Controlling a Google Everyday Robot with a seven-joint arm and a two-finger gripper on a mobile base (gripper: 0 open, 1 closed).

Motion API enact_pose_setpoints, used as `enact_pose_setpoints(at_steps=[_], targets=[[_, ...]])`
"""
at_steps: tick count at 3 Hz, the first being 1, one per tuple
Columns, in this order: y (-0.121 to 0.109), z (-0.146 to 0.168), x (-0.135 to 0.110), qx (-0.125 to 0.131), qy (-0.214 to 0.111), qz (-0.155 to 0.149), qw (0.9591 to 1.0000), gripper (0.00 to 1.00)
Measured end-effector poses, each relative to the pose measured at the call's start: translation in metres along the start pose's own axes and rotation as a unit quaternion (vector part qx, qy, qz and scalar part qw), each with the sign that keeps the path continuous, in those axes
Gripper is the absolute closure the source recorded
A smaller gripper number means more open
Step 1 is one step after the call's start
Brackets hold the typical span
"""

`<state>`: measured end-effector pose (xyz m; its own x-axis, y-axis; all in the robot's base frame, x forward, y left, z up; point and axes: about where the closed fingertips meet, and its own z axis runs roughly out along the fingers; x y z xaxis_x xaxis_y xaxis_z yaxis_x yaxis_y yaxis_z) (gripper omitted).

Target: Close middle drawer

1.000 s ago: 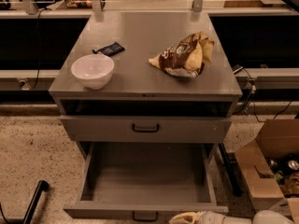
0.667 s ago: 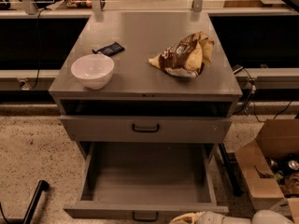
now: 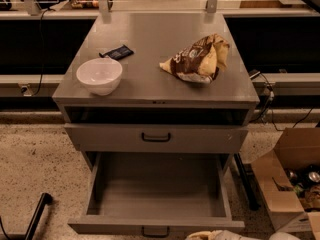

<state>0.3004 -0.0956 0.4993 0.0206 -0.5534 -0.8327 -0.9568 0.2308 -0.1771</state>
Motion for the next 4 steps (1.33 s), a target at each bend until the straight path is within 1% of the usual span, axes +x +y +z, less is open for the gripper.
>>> enact_pose_setpoints(at_steps=[1, 2, 3, 4], targets=[[-0.004, 0.010, 0.036, 0.015, -0.002, 0.000, 0.9999, 1.00], [-0.011, 0.019, 0.059, 0.022, 0.002, 0.000, 0.9998, 1.00], [-0.022, 0.029, 0.074, 0.033, -0.003, 0.009, 0.9994, 1.00], [-0.034, 0.040, 0.088, 0.054, -0.002, 0.021, 0.9983, 1.00]])
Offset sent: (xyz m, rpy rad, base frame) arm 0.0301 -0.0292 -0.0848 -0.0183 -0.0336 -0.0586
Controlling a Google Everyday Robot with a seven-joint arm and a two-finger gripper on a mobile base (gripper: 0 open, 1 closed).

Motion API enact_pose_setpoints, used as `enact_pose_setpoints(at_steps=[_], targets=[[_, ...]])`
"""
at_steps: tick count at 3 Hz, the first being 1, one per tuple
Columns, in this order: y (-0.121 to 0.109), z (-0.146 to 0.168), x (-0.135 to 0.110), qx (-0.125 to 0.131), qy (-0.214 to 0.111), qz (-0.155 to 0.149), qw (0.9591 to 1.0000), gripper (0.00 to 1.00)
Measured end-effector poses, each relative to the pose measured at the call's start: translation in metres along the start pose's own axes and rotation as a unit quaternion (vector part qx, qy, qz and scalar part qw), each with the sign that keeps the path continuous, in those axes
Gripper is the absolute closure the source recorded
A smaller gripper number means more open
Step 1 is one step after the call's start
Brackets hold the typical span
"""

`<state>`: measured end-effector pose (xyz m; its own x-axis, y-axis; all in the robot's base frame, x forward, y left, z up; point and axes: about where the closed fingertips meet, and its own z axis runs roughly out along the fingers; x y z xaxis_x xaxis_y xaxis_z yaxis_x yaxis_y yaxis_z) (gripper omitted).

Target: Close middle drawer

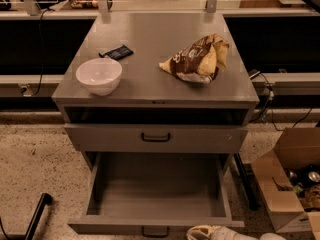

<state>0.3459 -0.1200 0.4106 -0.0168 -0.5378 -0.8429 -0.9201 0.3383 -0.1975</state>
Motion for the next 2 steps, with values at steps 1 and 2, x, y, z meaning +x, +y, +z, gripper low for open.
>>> enact_pose_setpoints(at_steps=[1, 2], targets=[[-0.013, 0.015, 0.004, 0.008, 0.011, -0.004, 0.9999, 1.00], [-0.041, 0.028, -0.006, 0.020, 0.020, -0.024, 0.9993, 1.00]])
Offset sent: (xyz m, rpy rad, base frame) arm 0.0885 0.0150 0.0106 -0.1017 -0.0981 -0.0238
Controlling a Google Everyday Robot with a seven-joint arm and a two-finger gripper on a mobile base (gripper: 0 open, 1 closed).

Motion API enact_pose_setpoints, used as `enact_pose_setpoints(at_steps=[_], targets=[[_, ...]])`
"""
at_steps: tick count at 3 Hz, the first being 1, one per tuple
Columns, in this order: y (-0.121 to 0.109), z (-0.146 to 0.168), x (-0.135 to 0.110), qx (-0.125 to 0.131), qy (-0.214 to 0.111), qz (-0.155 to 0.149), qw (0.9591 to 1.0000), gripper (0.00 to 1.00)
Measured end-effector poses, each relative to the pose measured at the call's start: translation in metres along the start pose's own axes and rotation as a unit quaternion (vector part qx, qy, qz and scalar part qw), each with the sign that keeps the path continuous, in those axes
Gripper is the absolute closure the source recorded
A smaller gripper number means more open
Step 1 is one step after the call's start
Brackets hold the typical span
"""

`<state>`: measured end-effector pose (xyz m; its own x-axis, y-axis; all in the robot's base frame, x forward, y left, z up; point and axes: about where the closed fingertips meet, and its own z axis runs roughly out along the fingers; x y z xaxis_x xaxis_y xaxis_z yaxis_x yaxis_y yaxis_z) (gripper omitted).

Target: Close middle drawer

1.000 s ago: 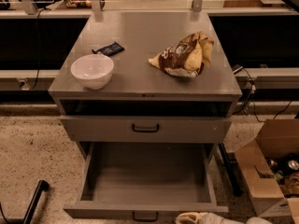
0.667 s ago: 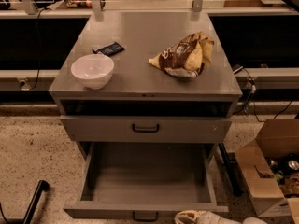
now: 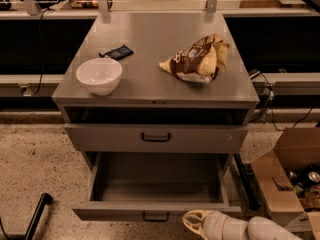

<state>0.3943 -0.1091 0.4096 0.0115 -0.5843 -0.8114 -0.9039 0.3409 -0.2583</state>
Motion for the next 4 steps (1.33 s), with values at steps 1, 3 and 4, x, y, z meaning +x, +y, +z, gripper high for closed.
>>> enact_pose_setpoints(at_steps=[1, 3, 4], targets=[[-0.067, 0.030, -0.031, -0.005, -0.008, -0.036, 0.9993, 1.00], [-0.078, 0.044, -0.022, 0.006, 0.002, -0.043, 0.9991, 1.00], [-0.084, 0.056, -0.008, 0.029, 0.014, -0.043, 0.9986, 1.00]])
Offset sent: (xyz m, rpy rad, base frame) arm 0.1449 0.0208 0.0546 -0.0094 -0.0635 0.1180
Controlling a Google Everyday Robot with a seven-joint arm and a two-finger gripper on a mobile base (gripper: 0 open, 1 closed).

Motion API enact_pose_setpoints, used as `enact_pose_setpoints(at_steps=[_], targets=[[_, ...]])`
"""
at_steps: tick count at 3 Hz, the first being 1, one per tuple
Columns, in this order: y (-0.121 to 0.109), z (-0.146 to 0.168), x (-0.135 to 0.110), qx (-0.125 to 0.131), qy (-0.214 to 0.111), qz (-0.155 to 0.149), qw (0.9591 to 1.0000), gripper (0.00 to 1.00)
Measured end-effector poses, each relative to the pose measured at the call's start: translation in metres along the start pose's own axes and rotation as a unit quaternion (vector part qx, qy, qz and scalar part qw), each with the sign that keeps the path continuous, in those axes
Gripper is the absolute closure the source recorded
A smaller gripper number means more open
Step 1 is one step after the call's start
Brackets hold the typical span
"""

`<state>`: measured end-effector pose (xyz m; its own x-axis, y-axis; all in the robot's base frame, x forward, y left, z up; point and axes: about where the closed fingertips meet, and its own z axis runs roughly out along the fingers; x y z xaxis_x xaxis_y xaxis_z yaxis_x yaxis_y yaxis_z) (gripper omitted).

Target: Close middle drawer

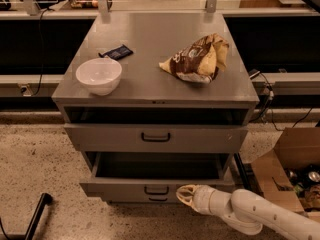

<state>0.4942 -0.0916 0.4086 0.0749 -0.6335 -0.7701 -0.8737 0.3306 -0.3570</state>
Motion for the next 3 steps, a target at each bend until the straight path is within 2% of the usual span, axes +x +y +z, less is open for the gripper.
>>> enact_pose_setpoints(at_steps=[1, 2, 3], targets=[[0.003, 0.000, 0.018, 0.023, 0.017, 0.010, 0.9995, 1.00], [-0.007, 0.005, 0.025, 0.040, 0.019, 0.003, 0.9990, 1.00], [-0.029, 0.011, 0.027, 0.058, 0.011, -0.011, 0.9982, 1.00]])
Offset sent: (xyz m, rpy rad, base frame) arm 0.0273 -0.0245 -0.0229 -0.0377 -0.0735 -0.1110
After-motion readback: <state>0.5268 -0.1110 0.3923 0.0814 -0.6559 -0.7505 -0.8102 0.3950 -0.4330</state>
